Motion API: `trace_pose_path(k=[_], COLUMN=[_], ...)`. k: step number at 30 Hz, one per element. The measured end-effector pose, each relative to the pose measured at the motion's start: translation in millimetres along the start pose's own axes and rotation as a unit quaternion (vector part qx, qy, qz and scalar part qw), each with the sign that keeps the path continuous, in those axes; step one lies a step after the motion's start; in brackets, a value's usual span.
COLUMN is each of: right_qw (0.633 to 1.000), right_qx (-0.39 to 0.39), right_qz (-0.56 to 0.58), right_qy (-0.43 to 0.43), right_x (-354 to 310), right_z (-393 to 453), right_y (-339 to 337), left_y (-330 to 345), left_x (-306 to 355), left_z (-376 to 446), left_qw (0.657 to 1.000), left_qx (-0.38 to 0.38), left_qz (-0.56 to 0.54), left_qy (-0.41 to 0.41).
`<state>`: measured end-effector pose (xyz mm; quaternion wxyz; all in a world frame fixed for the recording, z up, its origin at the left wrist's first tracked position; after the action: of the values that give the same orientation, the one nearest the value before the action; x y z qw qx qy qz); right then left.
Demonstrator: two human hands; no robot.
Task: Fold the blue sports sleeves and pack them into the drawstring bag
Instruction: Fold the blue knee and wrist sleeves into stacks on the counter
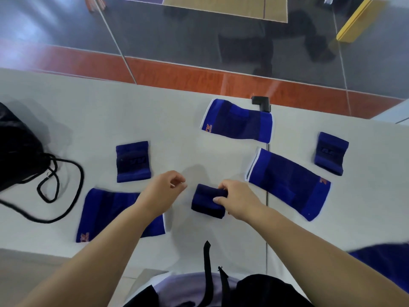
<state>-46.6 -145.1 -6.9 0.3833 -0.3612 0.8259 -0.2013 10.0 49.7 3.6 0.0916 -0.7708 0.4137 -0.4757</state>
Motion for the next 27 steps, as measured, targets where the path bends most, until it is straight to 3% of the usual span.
trace_pose_path(k=[4,9,15,21,27], right_qw=[0.971,0.943,0.961,0.970,0.974], right_qx=[0.048,0.034,0.070,0.081,0.083], right_qz=[-0.232,-0.326,-0.251,-0.214,-0.205], right_qy=[-0.042,-0.056,-0.091,-0.084,-0.050], right_x=[-20.6,-45.3,-89.6,-111.0,-97.9], right_z=[3.0,7.0,15.8,21.5,16.3], right_y=[1.5,-4.7,-14.7,-7.4,-5.2], left_y=[-19.1,-39.2,-76.9,-97.1,-98.1], left_x=[-15.5,-27.5,-53.1,-65.7,-63.7], left_z=[-0.8,2.5,16.1,36.3,49.8], left_qw=[0.999,0.998,0.992,0.982,0.987], left_qx=[0.046,0.060,0.110,0.089,0.104], left_qz=[-0.012,0.001,0.055,0.119,0.008], left_qy=[-0.012,-0.008,-0.012,-0.117,-0.125])
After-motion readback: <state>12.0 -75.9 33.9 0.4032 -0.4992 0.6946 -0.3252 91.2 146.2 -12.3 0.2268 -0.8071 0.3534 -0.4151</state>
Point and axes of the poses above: each hand's wrist, its own z-axis towards the middle knuckle, its own y-axis out of the palm, x = y × z, the point moved 2 cm from there along z, towards the middle knuckle, and after that the axes turned 4 degrees about -z, right-handed, at the moved point
